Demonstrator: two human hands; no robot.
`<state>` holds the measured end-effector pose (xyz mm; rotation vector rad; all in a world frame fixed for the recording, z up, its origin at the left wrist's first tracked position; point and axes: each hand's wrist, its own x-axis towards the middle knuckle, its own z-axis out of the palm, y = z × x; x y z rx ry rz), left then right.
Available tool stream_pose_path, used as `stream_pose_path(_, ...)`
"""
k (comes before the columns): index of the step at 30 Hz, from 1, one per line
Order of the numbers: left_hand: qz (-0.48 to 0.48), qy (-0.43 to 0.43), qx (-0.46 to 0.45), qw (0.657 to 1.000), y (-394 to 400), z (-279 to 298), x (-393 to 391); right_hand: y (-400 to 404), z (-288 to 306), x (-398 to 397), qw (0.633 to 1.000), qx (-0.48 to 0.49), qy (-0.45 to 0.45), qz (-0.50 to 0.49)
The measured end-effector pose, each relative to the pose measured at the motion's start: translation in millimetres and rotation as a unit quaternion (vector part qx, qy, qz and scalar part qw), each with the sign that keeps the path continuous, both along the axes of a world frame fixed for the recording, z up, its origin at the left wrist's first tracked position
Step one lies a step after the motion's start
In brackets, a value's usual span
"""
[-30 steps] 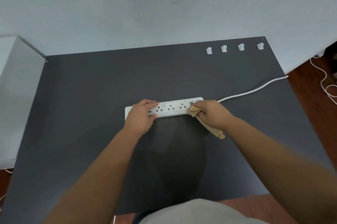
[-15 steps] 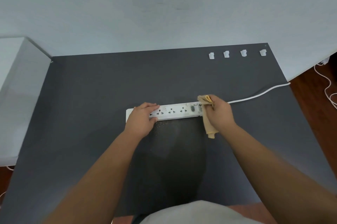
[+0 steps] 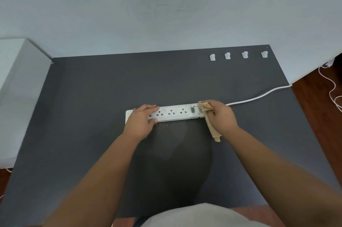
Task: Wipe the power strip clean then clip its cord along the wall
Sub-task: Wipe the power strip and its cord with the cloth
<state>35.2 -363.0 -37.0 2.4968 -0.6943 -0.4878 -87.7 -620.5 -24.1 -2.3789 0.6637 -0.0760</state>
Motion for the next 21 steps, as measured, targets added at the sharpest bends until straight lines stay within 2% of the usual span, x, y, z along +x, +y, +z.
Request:
stream_pose_path(4,0.005,-0.002,-0.005,1.0,0,0,0,22,-6,-11,0.98,-0.015,0.034,0.195)
stream_pose_path(5,0.006,0.0,-0.005,1.0,1,-1,0,24,-7,-14,0.977,-0.013,0.028,0.21)
stream_pose_path(6,0.007,0.002,-0.006,1.0,2,-1,0,22,-6,-14,0.983,-0.009,0.006,0.181)
stream_pose_path(8,0.01,0.006,-0.008,1.0,1,0,0,14,-4,-9,0.998,-0.016,-0.036,0.047)
stream_pose_path(10,0.009,0.006,-0.01,1.0,0,0,0,9,-6,-5,0.998,-0.054,-0.011,-0.01)
stream_pose_path(12,0.01,0.005,-0.014,1.0,-1,-1,-1,20,-6,-1,0.995,-0.091,0.034,0.026)
stream_pose_path(14,0.013,0.004,-0.013,1.0,0,-1,0,39,-8,1,0.987,-0.091,0.065,0.117)
stream_pose_path(16,0.011,0.006,-0.014,1.0,1,-2,0,51,-10,0,0.98,-0.087,0.055,0.173)
stream_pose_path(17,0.01,0.006,-0.016,1.0,1,-2,0,51,-7,3,0.986,-0.072,0.034,0.144)
stream_pose_path(19,0.008,0.008,-0.018,1.0,1,-2,1,43,-1,8,1.0,-0.027,0.003,0.013)
stream_pose_path(21,0.005,0.004,-0.017,1.0,1,-3,1,36,-1,11,0.998,-0.033,0.027,-0.053)
